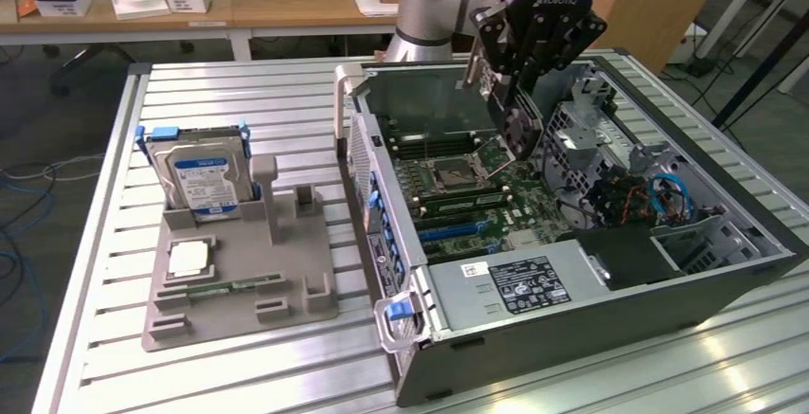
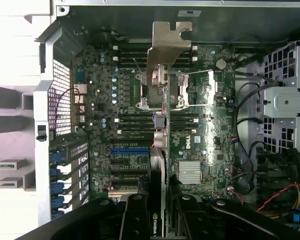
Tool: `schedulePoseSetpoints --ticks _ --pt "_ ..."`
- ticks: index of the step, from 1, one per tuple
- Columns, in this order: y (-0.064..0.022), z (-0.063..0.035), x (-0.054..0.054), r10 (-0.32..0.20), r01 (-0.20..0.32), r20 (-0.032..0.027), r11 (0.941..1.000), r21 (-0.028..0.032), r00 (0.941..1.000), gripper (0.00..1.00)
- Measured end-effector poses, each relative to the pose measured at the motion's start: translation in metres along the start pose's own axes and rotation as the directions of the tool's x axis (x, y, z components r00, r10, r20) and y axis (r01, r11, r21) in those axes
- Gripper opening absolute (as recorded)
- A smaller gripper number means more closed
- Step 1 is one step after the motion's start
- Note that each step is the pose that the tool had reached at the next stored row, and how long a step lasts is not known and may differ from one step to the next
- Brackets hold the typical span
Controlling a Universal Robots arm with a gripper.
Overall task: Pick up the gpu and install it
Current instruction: 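Pick up the gpu and move the gpu toward the slot, then insert the gpu into the slot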
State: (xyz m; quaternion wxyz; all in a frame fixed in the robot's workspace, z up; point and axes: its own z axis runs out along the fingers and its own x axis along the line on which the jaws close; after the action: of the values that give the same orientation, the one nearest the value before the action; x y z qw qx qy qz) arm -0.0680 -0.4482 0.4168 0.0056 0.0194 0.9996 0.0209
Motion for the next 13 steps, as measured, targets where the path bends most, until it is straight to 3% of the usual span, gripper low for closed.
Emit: schedulePoseSetpoints --ticks 13 --pt "0.0001 0.0 -0.0029 -0.004 0.004 -0.0001 1.0 0.0 1.0 0.26"
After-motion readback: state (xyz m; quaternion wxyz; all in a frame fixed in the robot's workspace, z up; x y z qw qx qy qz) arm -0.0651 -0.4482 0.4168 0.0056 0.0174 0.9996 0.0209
